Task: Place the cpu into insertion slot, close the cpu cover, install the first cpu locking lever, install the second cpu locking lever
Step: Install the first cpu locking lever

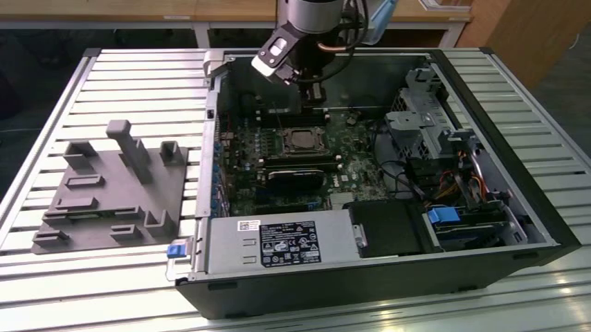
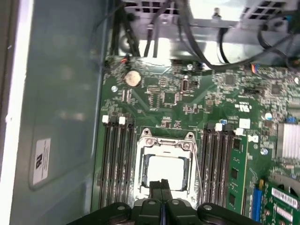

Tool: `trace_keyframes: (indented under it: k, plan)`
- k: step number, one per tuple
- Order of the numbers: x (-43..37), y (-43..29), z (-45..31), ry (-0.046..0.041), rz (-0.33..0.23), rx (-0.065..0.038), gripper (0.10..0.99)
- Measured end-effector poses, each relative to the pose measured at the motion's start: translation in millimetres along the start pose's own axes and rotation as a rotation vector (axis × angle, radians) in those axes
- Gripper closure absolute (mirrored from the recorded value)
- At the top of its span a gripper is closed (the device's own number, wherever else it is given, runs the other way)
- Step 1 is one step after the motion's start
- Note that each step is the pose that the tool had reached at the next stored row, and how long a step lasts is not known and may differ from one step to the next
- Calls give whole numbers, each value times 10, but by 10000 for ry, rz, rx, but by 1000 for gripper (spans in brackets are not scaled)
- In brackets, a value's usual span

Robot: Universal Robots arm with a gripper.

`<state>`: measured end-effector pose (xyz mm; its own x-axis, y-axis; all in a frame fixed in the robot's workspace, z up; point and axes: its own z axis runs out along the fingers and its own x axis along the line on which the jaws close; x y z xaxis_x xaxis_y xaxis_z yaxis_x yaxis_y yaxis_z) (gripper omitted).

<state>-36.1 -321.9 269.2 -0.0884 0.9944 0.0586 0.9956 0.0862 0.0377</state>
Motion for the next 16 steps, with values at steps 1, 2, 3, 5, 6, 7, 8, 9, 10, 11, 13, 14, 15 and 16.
trace_keyframes:
  k: [1, 2, 3, 5, 6, 7, 8, 9, 10, 11, 13, 14, 15, 16]
  plan:
    - [0, 0, 0, 7, -178, 10, 980]
    - [0, 0, 0, 13, -353, 20, 980]
    - [0, 0, 0, 20, -520, 30, 980]
    - [0, 0, 0, 32, -860, 50, 980]
    - [0, 0, 0, 38, -1018, 59, 980]
    - [0, 0, 0, 44, -1174, 69, 980]
    - [0, 0, 0, 50, -1340, 78, 980]
    - [0, 0, 0, 57, -1506, 88, 980]
    - [0, 0, 0, 62, -1674, 98, 980]
    - [0, 0, 0, 69, -1850, 108, 980]
    - [0, 0, 0, 82, -2180, 128, 980]
    - [0, 0, 0, 87, -2335, 137, 980]
    - [0, 0, 0, 93, -2491, 147, 980]
    - [0, 0, 0, 99, -2652, 156, 980]
